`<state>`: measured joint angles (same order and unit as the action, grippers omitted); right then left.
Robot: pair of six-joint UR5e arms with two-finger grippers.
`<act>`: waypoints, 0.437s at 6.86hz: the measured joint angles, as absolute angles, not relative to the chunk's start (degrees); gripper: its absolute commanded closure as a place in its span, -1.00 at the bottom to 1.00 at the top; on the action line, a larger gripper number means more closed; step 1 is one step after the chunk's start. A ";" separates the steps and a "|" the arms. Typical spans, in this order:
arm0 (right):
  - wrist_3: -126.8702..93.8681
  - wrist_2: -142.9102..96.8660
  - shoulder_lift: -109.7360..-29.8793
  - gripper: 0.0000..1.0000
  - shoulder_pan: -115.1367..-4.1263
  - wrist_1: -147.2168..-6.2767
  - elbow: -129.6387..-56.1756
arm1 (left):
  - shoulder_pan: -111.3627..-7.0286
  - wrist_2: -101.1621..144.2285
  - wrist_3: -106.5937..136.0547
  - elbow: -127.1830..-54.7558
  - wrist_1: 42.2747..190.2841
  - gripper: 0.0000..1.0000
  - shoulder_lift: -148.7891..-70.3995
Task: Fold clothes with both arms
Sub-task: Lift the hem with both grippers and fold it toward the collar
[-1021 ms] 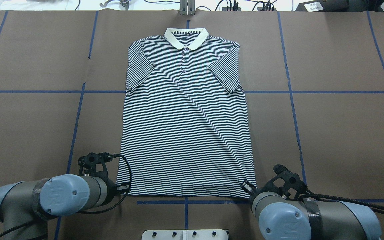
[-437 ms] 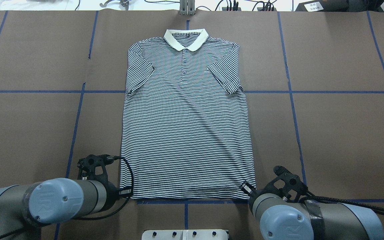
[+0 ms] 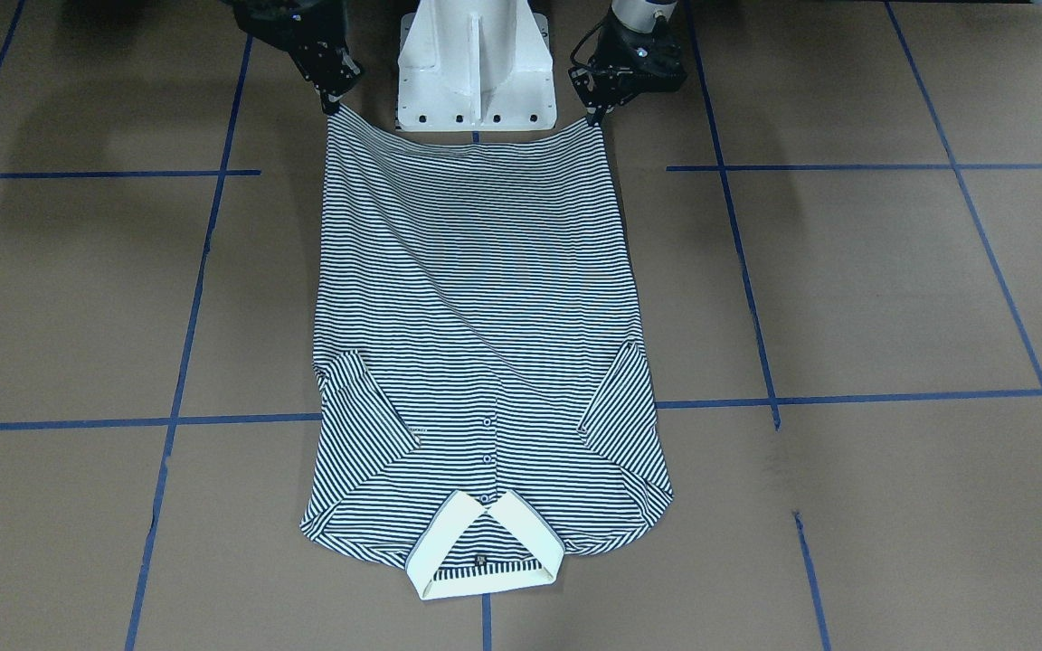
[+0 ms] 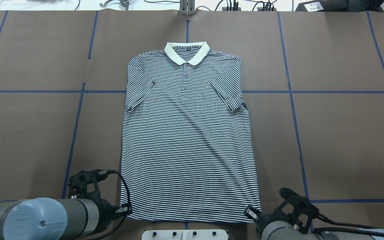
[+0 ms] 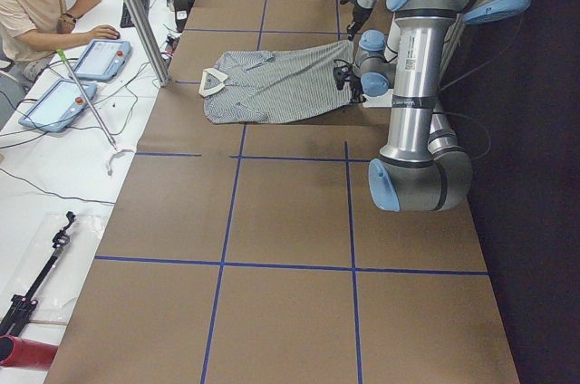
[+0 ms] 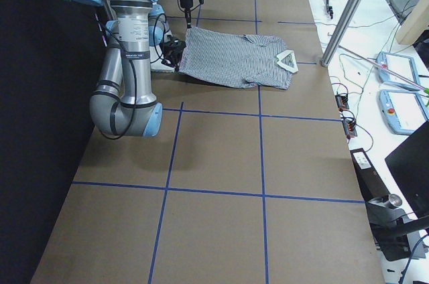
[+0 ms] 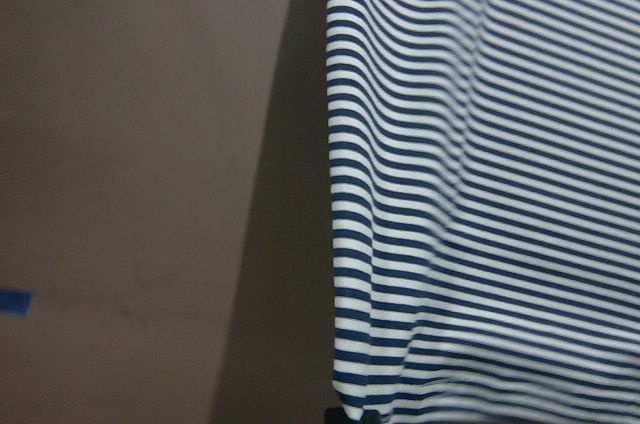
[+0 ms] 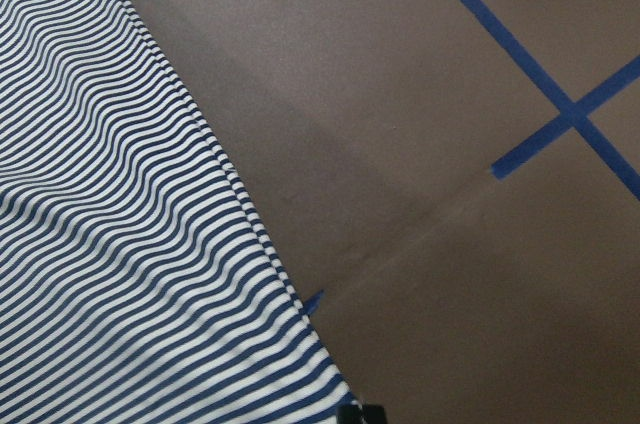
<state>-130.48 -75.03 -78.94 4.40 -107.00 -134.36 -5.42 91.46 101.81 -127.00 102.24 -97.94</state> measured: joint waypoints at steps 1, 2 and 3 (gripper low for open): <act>-130.58 -73.93 -78.98 1.00 4.84 -107.74 -135.39 | -4.31 90.50 105.92 -128.42 102.16 1.00 -97.34; -130.43 -73.29 -78.90 1.00 3.06 -107.97 -135.82 | -4.15 89.51 107.59 -129.37 102.14 1.00 -97.60; -129.02 -73.06 -78.46 1.00 -0.04 -107.94 -135.74 | -6.09 88.33 105.54 -129.00 102.13 1.00 -99.07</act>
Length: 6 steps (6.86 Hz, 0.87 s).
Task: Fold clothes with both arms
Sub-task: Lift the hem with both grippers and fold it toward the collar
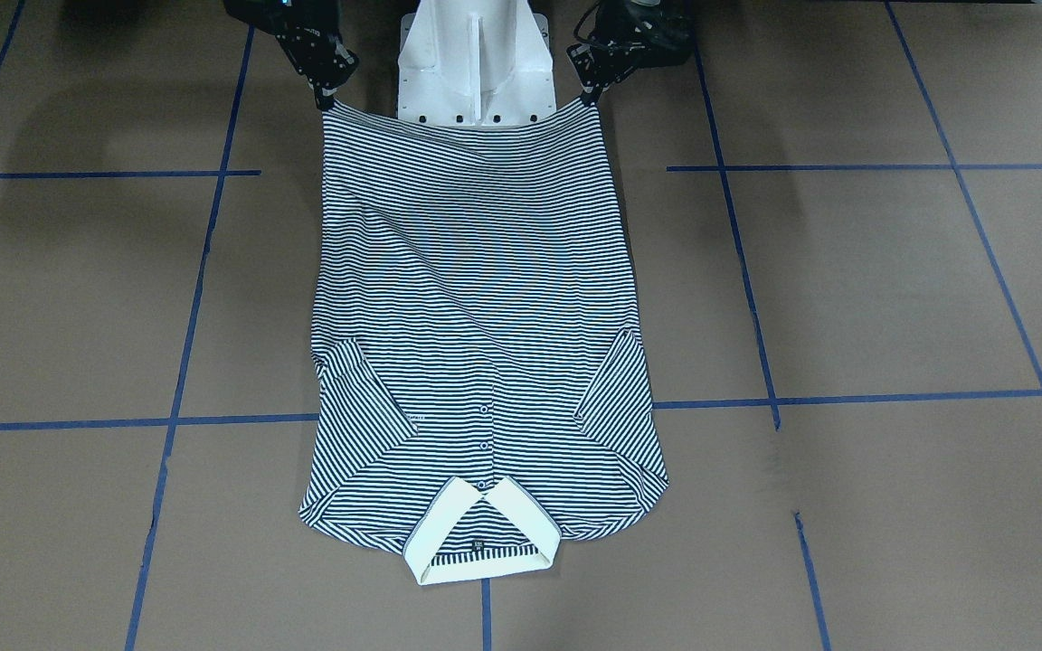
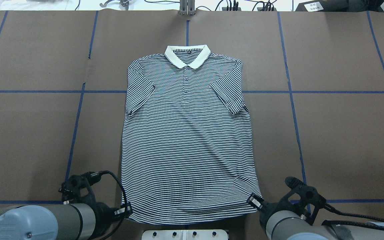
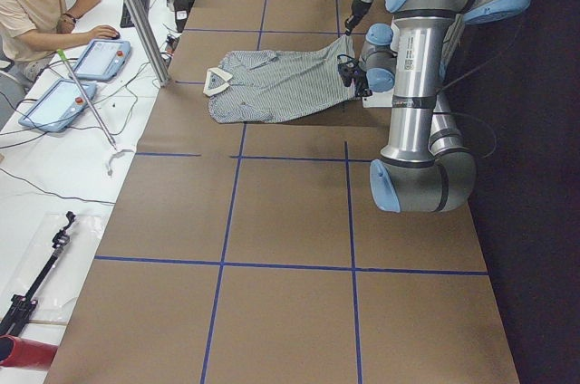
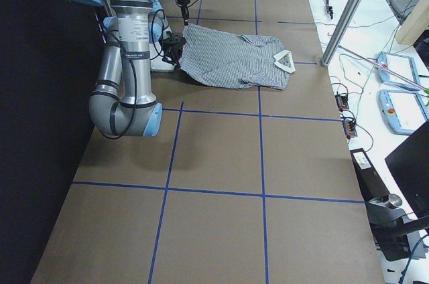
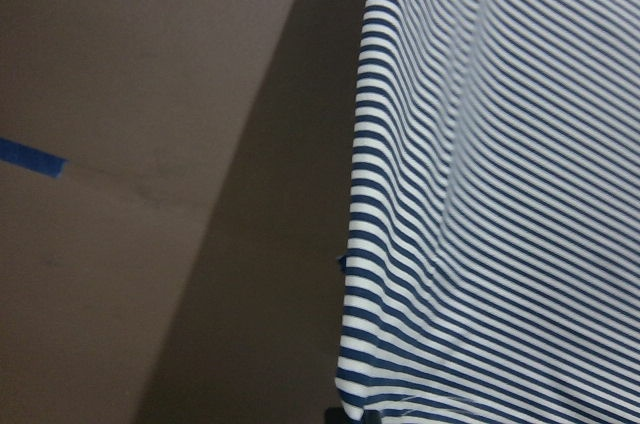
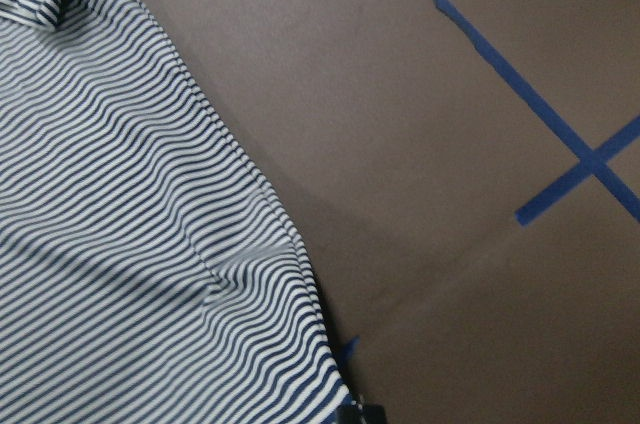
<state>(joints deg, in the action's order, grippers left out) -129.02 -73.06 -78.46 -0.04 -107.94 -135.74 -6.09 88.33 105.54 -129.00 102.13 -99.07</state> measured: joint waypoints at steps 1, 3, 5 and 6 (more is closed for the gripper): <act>-124.77 -73.02 -76.72 1.00 -4.03 -107.61 -134.46 | -11.65 86.73 98.68 -125.94 102.17 1.00 -102.74; -113.24 -74.08 -69.21 1.00 -14.35 -105.20 -124.55 | -24.62 85.65 85.20 -110.59 105.97 1.00 -112.07; -101.19 -79.15 -64.76 1.00 -25.19 -95.05 -111.36 | -35.50 85.49 77.94 -92.40 119.03 1.00 -118.16; -95.77 -81.23 -63.03 1.00 -29.79 -89.92 -104.62 | -39.38 85.46 76.86 -84.58 124.06 1.00 -121.06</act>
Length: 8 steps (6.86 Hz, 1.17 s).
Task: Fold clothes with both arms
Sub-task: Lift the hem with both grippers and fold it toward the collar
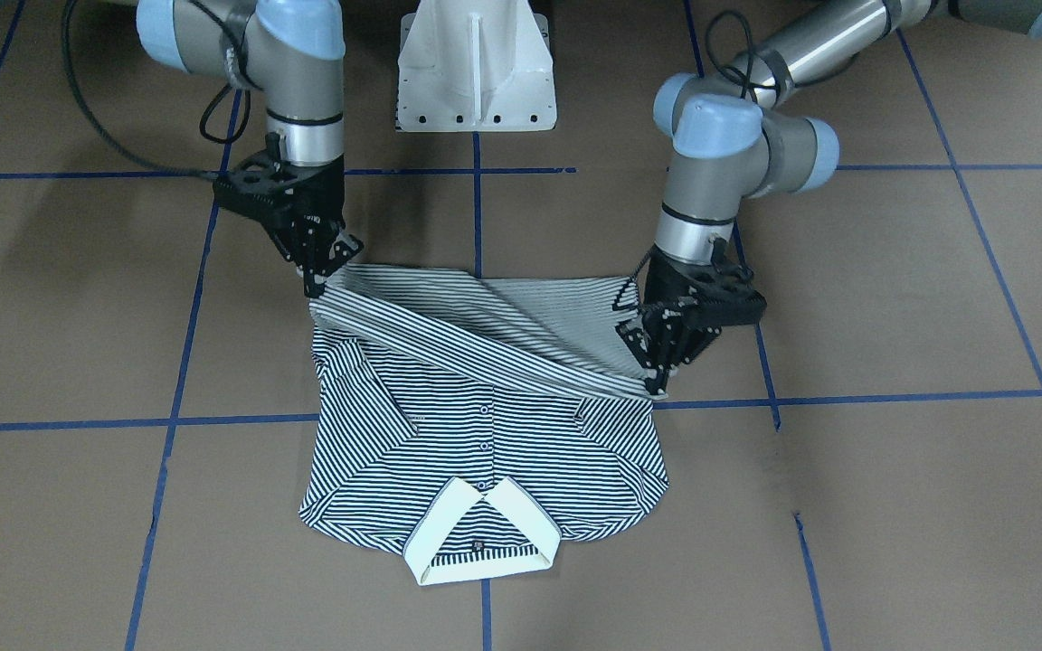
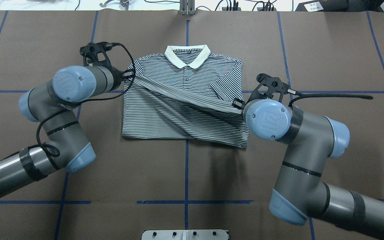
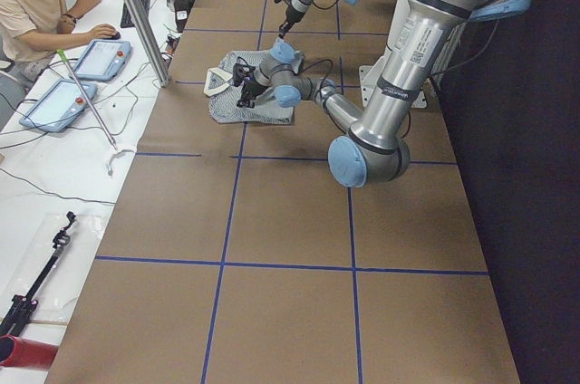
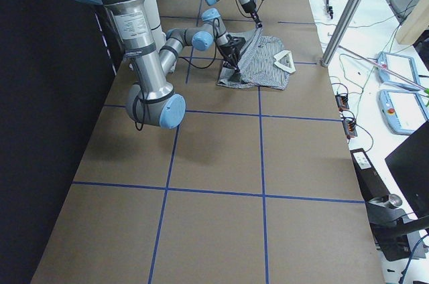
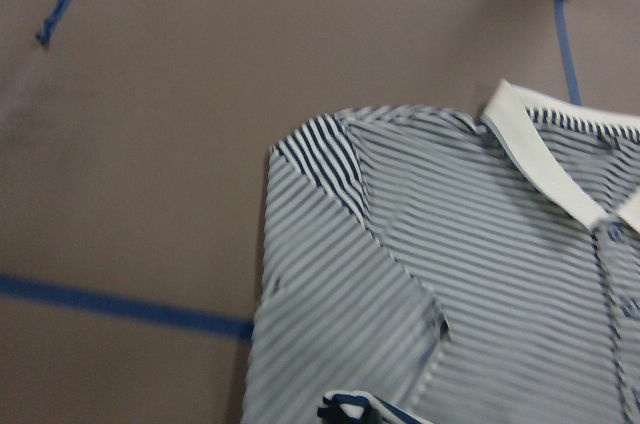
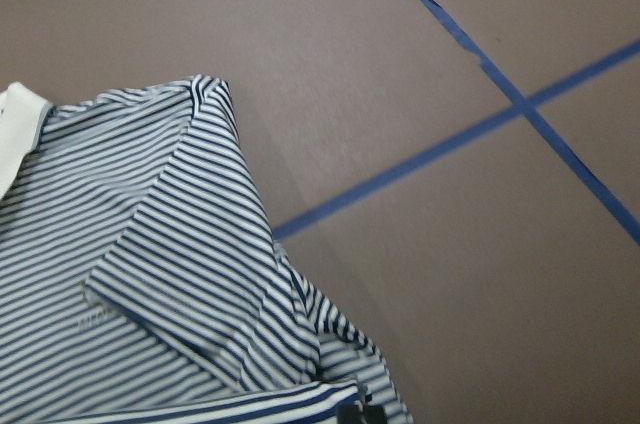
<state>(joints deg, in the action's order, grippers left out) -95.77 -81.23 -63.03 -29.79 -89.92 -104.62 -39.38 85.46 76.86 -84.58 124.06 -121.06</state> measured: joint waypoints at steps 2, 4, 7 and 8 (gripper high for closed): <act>-90.02 -83.92 -56.82 1.00 -35.69 -83.58 -89.76 | -41.85 85.38 76.38 -76.90 127.08 1.00 -124.93; -87.64 -84.94 -53.14 1.00 -37.62 -80.58 -81.19 | -41.70 85.42 76.30 -74.26 127.65 1.00 -126.96; -86.61 -85.33 -50.30 1.00 -38.00 -77.82 -74.36 | -41.07 85.39 76.23 -65.48 136.49 1.00 -129.29; -86.53 -85.34 -49.96 1.00 -38.10 -76.89 -73.10 | -41.01 85.37 76.19 -64.77 137.49 1.00 -129.18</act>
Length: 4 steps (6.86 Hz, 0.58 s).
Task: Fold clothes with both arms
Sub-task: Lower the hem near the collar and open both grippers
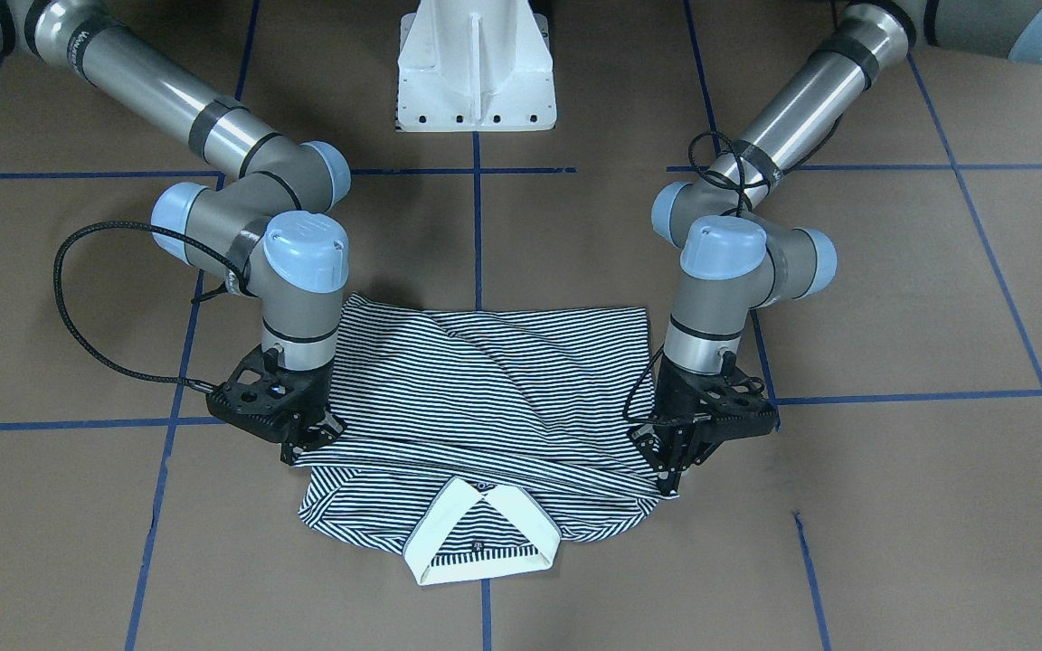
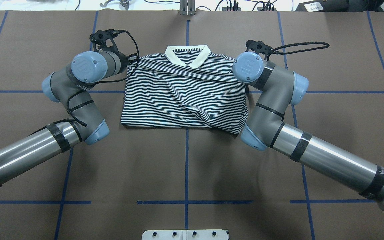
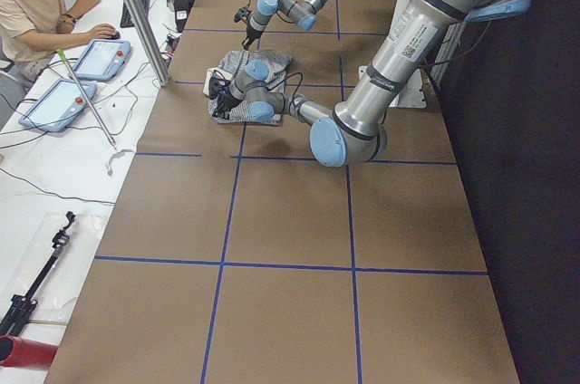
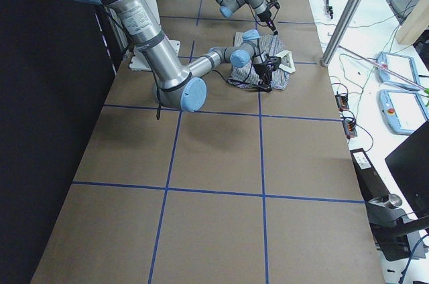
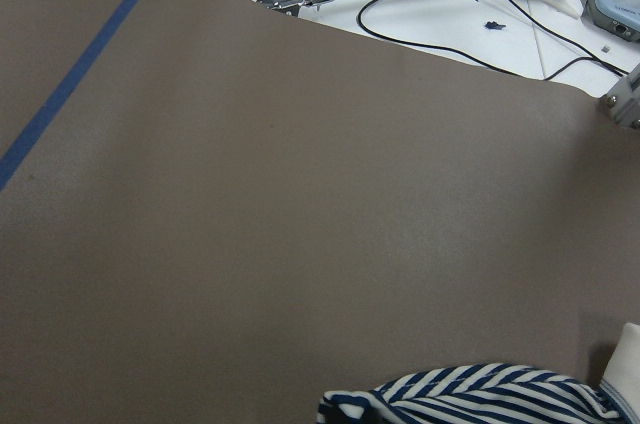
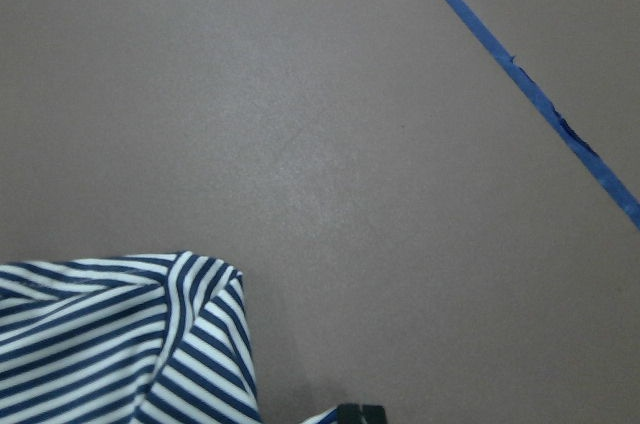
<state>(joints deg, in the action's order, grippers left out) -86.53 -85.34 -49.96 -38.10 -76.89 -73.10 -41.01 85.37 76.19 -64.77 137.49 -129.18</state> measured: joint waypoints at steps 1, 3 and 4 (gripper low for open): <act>-86.45 -85.43 -49.77 1.00 -38.28 -76.41 -72.45 | -40.97 85.35 75.91 -64.60 137.86 1.00 -129.08; -85.70 -86.46 -49.87 1.00 -38.75 -74.00 -73.67 | -40.97 85.36 75.26 -64.79 138.78 1.00 -129.05; -85.35 -87.70 -50.67 1.00 -39.07 -73.20 -76.39 | -41.04 85.42 75.06 -65.33 139.93 1.00 -128.63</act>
